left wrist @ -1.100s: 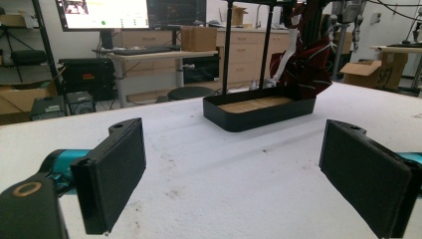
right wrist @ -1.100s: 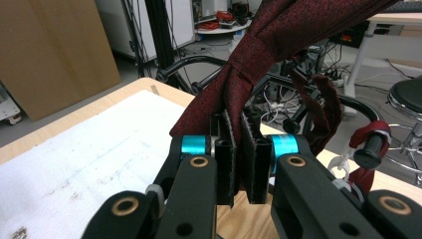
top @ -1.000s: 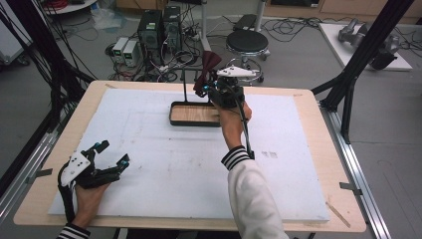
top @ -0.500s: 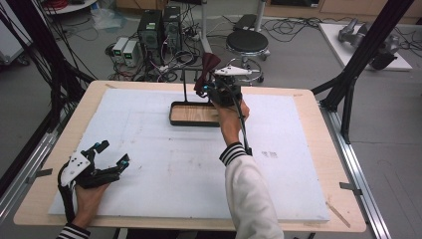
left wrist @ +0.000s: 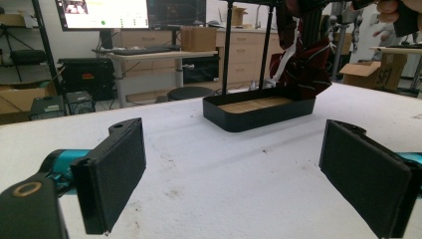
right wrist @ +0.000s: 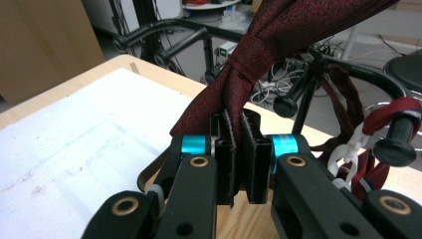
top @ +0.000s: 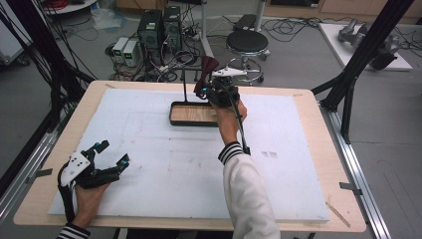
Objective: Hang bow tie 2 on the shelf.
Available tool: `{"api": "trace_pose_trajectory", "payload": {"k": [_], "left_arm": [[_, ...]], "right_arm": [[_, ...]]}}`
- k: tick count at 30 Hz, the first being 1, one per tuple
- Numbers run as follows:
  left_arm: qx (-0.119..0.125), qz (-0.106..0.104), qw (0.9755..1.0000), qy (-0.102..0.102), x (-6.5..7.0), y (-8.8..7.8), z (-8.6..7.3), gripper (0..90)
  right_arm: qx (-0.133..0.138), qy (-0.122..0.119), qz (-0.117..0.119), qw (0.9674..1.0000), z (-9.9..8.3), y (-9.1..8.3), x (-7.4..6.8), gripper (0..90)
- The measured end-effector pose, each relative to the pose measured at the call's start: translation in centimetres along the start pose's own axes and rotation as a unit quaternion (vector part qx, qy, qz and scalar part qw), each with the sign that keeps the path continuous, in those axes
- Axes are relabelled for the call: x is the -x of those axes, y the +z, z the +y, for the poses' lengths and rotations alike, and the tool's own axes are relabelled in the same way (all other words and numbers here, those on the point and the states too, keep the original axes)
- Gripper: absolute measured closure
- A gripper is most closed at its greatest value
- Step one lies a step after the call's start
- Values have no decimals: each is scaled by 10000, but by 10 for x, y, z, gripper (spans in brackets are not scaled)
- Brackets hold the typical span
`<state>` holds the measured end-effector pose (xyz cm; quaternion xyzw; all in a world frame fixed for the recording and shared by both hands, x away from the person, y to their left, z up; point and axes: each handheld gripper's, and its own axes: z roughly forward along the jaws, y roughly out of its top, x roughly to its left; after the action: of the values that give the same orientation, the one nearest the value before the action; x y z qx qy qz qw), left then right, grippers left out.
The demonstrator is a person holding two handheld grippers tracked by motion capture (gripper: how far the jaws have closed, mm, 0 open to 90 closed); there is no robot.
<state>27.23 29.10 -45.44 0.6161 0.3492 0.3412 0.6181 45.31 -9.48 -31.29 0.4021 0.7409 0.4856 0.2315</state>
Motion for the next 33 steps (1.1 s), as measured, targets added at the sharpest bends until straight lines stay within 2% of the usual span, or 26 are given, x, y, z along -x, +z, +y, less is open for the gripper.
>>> {"api": "trace_pose_trajectory", "payload": {"k": [20, 33], "left_arm": [[6, -7, 10000, 2, 0, 0, 0, 114], [5, -6, 10000, 9, 0, 0, 0, 114]], "right_arm": [[-293, 51, -40, 9995, -7, 15, 2, 856], [-487, 2, -53, 9988, -11, 20, 3, 846]]}}
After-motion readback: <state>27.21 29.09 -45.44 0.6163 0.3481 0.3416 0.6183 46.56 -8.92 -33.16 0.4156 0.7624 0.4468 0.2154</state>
